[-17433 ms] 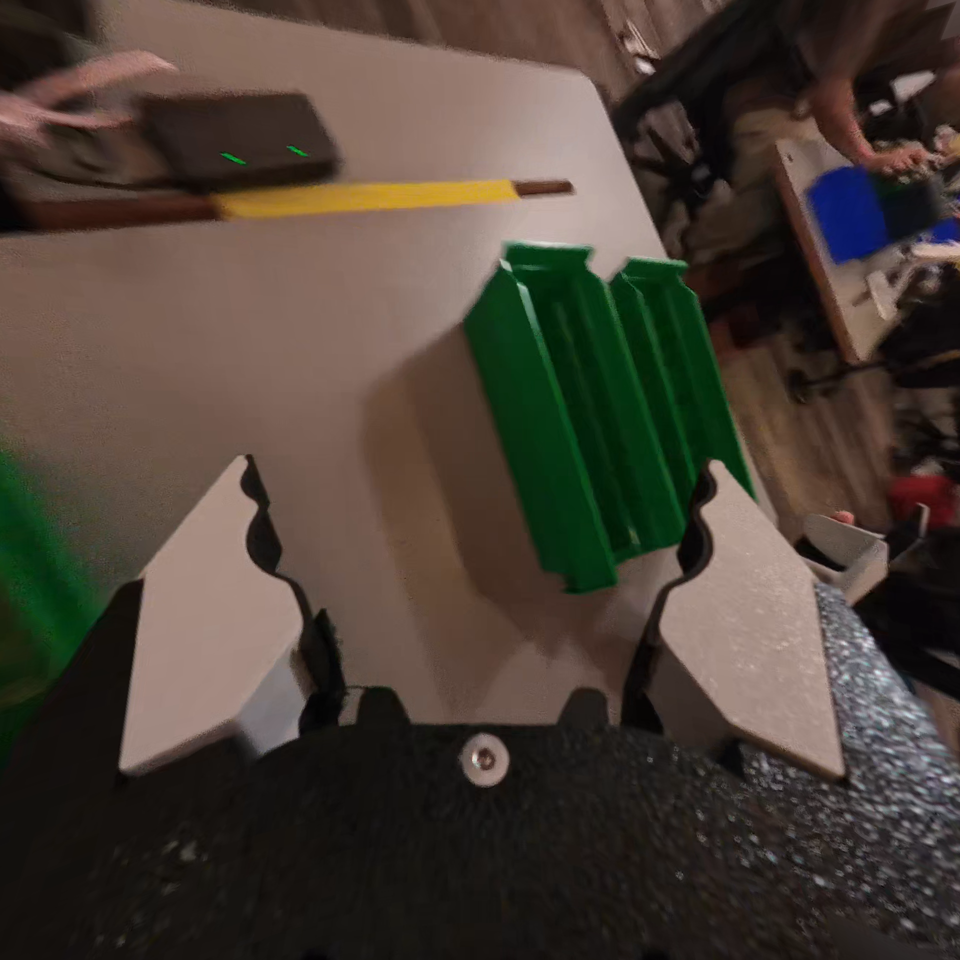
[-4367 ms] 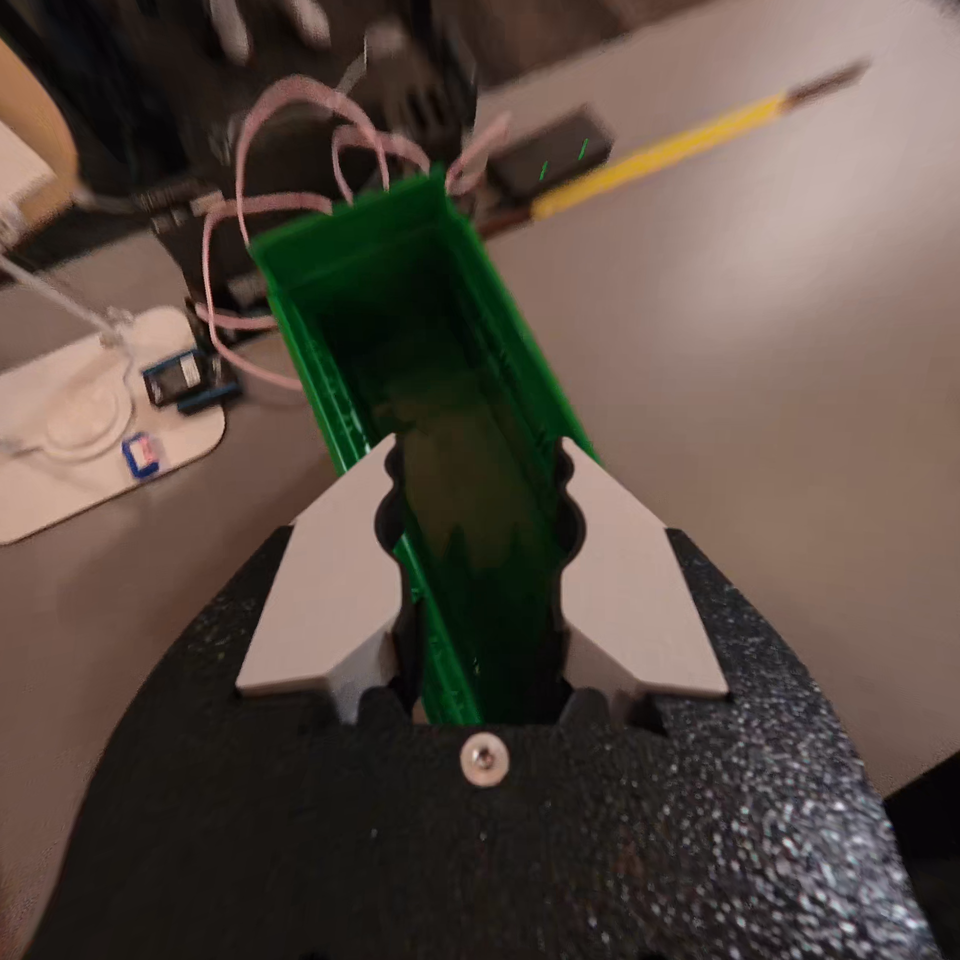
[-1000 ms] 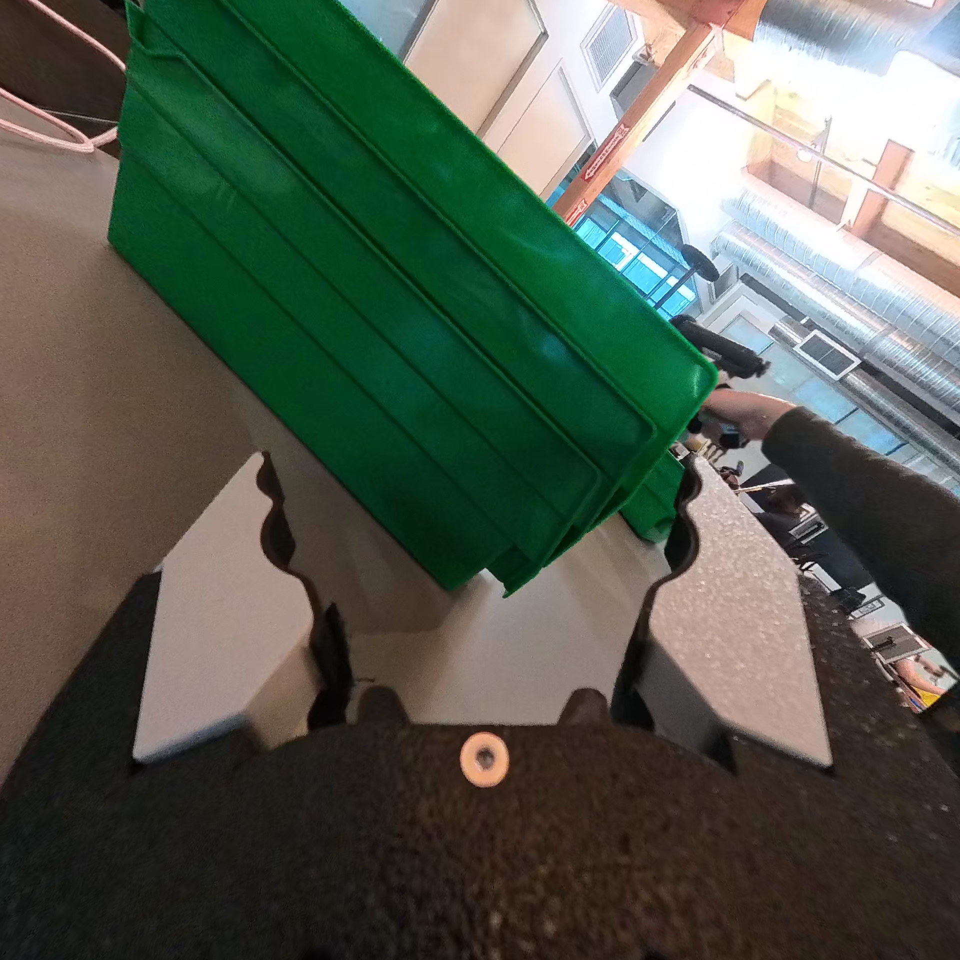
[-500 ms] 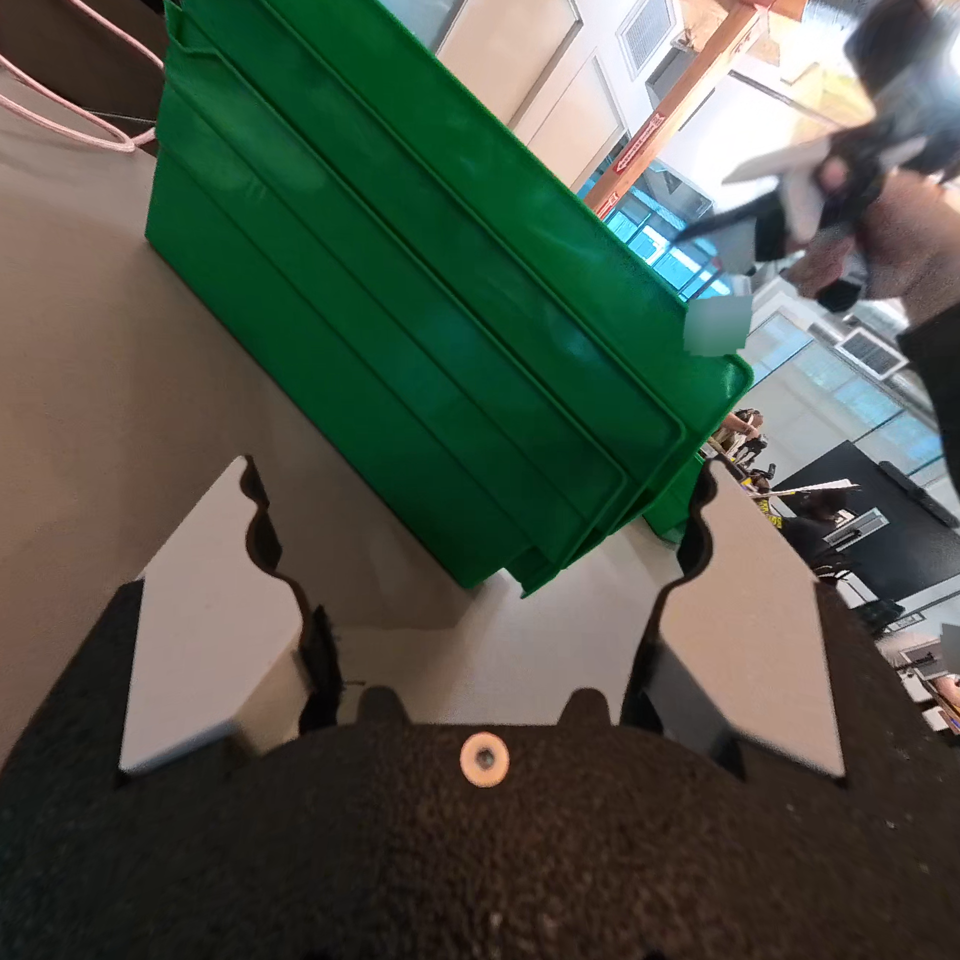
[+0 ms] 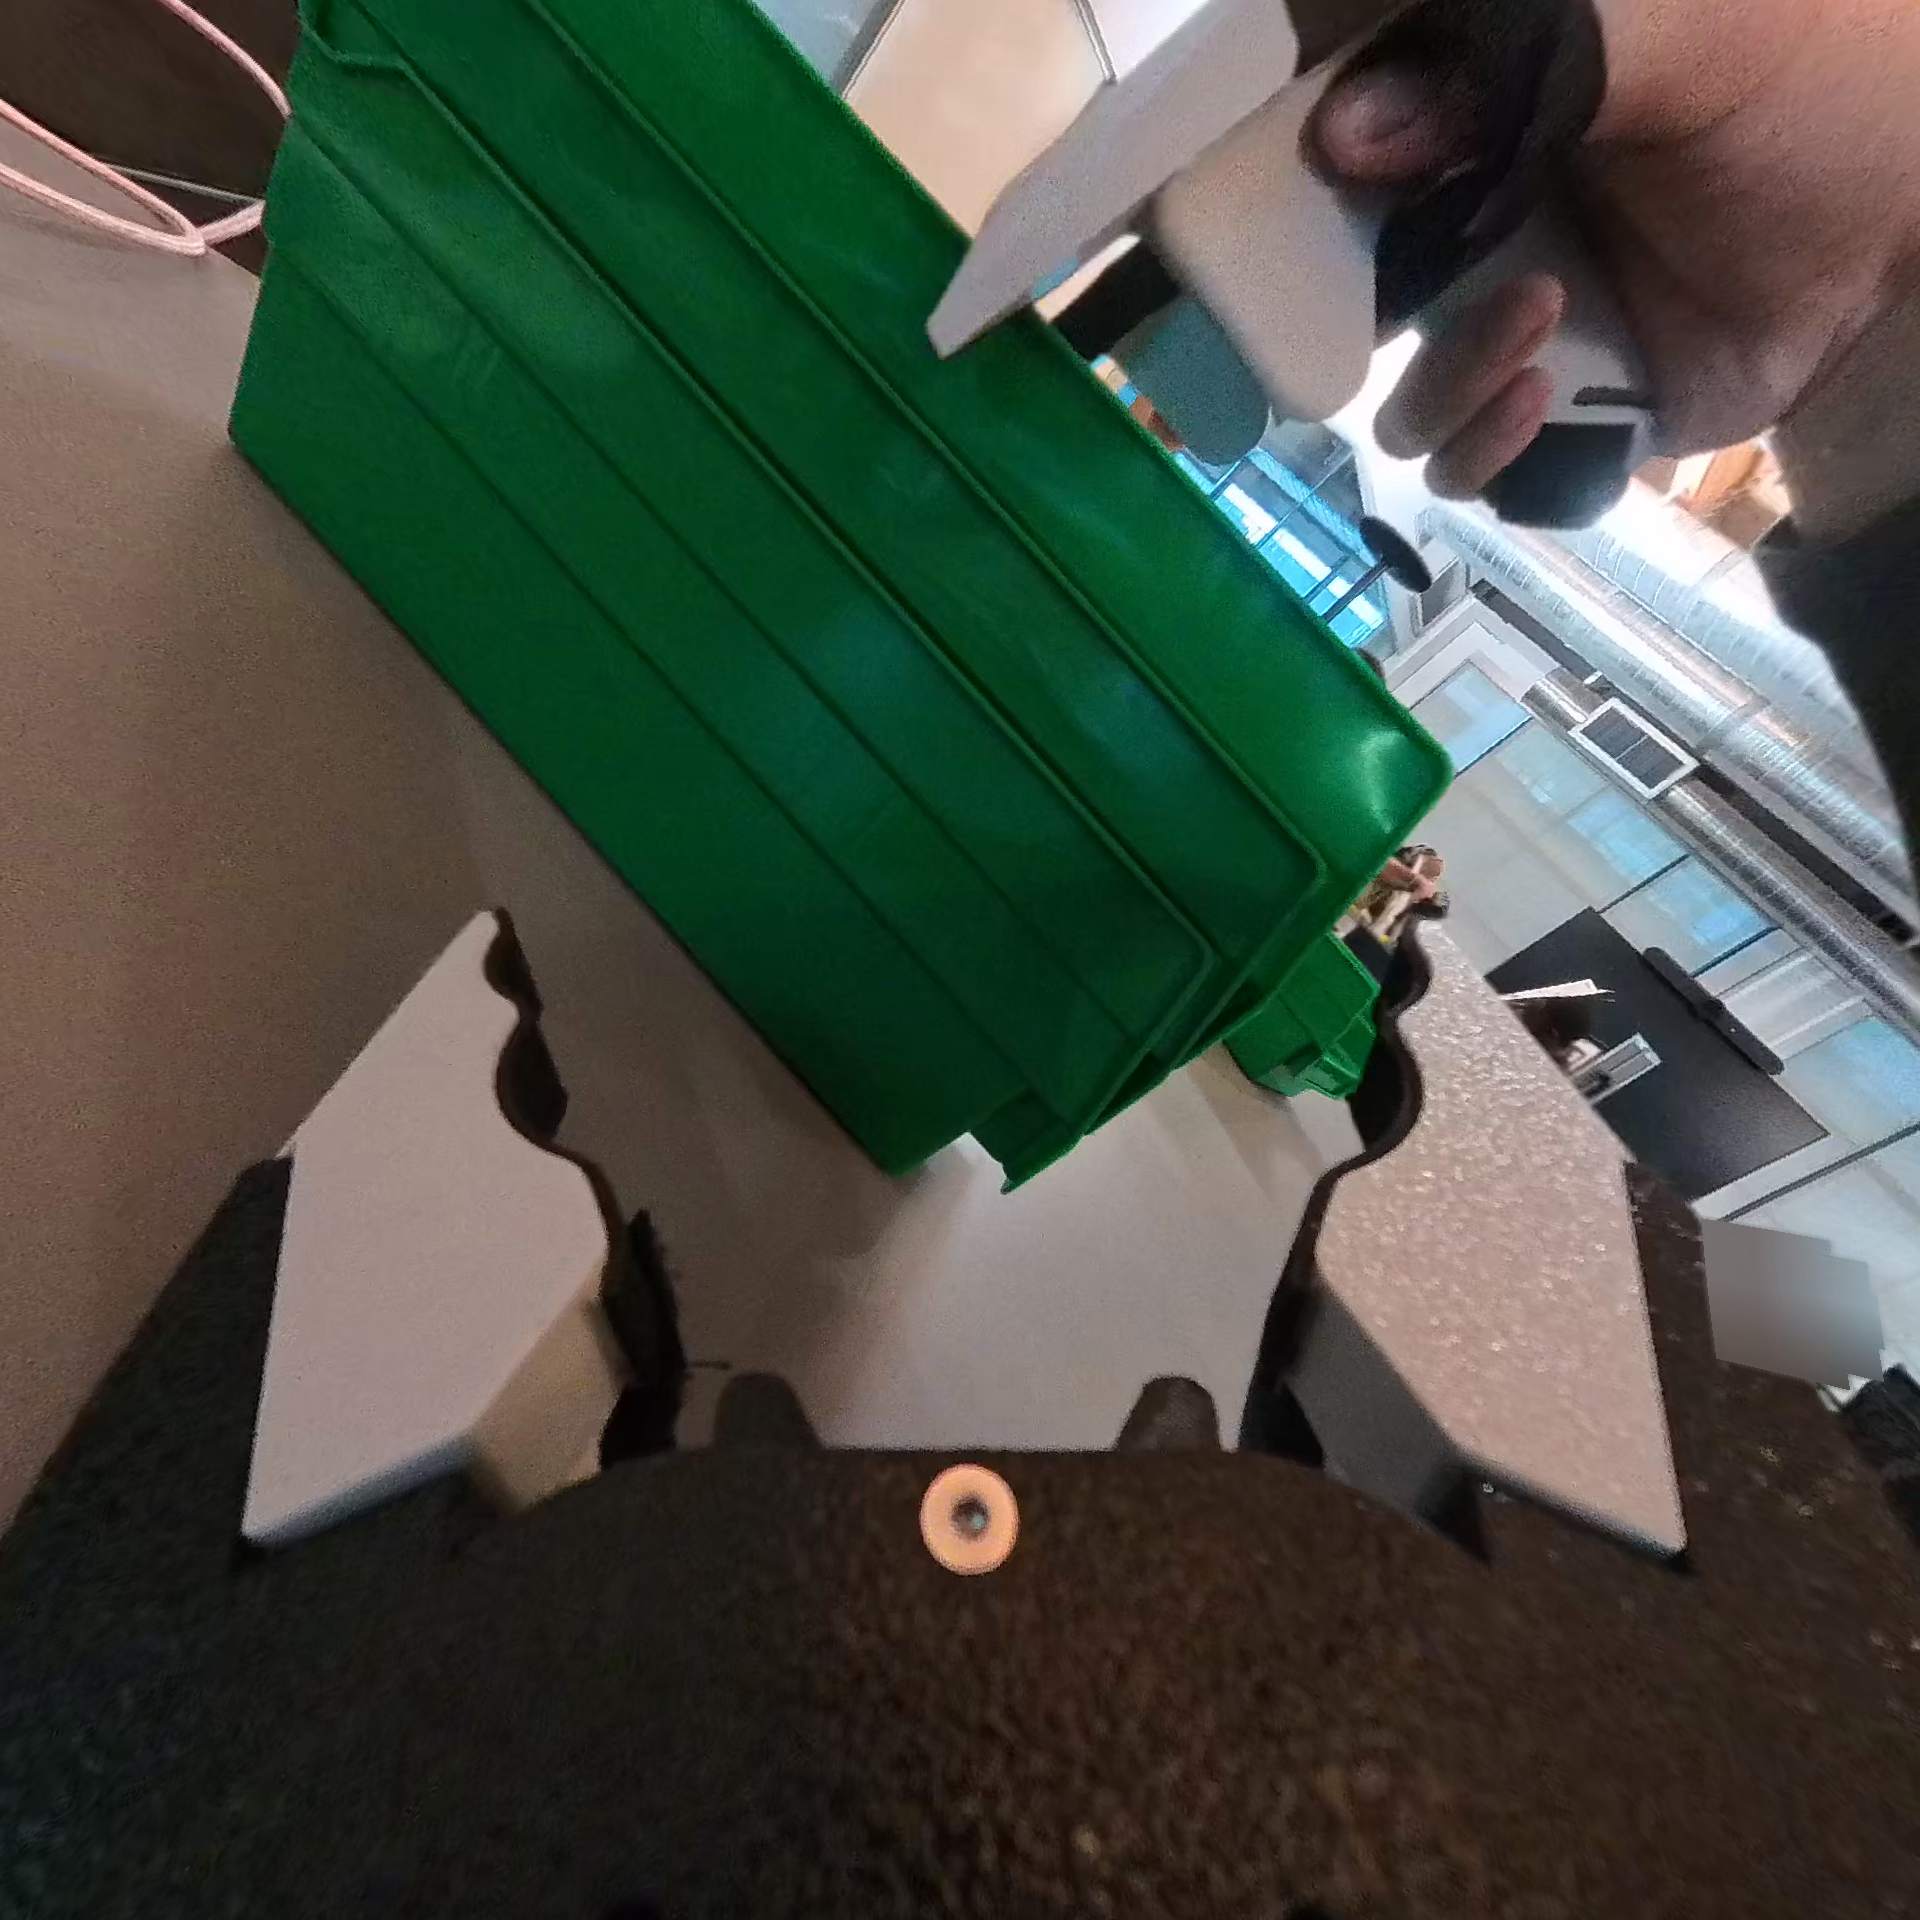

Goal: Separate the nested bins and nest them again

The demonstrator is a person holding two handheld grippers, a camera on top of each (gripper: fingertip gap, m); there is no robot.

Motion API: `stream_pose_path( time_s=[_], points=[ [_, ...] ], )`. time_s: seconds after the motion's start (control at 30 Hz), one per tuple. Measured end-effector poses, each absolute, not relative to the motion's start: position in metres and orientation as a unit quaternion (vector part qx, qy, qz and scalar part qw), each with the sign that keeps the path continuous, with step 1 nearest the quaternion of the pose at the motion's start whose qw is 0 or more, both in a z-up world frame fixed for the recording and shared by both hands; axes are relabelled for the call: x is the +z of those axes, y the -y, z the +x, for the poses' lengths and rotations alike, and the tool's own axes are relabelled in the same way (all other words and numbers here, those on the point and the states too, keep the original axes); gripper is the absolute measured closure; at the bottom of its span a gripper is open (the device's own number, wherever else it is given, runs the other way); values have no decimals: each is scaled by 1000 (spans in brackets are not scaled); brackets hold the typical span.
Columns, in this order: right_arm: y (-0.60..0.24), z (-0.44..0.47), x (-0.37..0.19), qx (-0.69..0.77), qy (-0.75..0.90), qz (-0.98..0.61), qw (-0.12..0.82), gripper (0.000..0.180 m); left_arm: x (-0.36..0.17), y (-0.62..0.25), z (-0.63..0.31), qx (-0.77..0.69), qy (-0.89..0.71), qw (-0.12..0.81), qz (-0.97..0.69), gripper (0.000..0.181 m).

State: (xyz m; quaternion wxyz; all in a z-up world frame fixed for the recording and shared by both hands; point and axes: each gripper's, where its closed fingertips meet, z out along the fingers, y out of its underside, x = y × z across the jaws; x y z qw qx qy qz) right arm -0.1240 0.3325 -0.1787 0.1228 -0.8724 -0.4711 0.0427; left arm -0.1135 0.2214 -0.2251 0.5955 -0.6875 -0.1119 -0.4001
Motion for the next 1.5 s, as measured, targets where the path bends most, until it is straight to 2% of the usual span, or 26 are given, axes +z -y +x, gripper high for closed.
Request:
stream_pose_path(
  time_s=[0.13, 0.27, 0.63, 0.87, 1.0, 1.27, 1.37, 1.5],
  points=[
    [-333, -125, -175, 21, 475, -872, 118, 78, -222, -219, -111, -422, 118, 593, -675, 28],
    [-338, -134, -166, 33, 468, -870, 148, 87, -222, -219, -111, -425, 118, 594, -673, 29],
    [-339, -139, -148, 65, 462, -870, 159, 88, -218, -219, -117, -418, 127, 607, -664, 29],
    [-333, -148, -126, 66, 474, -856, 196, 85, -203, -213, -140, -351, 132, 663, -649, 59],
    [-332, -141, -96, 72, 472, -851, 218, 85, -196, -209, -145, -335, 131, 683, -635, 59],
    [-367, -52, -22, 79, 390, -876, 271, 84, -199, -211, -145, -349, 141, 676, -634, 61],
    [-391, 3, -18, 51, 338, -897, 280, 84, -200, -211, -145, -349, 142, 675, -635, 62],
    [-416, 71, -44, 27, 293, -918, 267, 82, -203, -213, -141, -363, 141, 663, -640, 65]
  ],
)
